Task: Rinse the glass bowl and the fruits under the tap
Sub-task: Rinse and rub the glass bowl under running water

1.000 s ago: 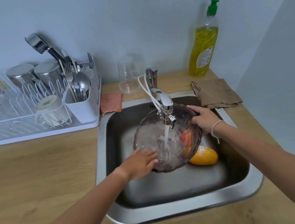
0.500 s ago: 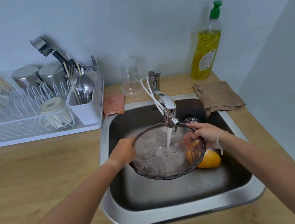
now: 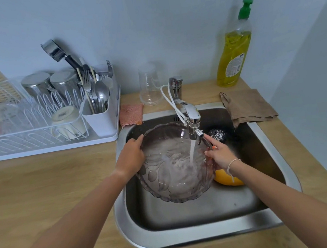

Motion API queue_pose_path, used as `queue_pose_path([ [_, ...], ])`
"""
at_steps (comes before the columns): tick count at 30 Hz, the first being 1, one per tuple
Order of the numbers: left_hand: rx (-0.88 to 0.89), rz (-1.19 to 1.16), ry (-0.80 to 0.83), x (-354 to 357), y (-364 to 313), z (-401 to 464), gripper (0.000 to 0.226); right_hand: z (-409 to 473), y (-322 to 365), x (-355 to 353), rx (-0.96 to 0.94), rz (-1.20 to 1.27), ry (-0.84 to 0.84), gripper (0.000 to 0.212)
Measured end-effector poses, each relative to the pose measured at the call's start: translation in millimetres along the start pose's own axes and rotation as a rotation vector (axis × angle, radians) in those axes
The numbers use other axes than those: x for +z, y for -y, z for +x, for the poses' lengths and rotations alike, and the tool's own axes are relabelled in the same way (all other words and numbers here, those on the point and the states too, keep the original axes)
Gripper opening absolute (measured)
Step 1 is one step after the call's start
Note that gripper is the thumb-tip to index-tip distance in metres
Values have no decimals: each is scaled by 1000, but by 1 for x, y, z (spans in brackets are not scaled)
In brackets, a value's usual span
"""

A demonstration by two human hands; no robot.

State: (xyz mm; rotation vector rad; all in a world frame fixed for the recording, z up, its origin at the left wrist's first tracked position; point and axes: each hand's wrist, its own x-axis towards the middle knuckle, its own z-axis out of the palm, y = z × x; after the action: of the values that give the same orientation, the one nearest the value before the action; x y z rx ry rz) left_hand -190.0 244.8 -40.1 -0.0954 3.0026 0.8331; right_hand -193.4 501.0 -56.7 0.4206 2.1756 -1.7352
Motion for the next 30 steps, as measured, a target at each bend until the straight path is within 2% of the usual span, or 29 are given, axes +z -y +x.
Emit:
queue_pose_path([
  [7,17,-155,-100,13,3,-9,57,-1,4,-9,-254,-29,-20,61],
  [13,88,-257,-228,19,3,-11,59,-6,1,-12,-383,-60,-72,61],
  [25,98,-275,-259,24,2,-21,59,-11,-8,-12,-425,-128,-102,61],
  [30,98,-259,-247,19,2,-21,58,-12,-9,-10,-381,-110,-94,62],
])
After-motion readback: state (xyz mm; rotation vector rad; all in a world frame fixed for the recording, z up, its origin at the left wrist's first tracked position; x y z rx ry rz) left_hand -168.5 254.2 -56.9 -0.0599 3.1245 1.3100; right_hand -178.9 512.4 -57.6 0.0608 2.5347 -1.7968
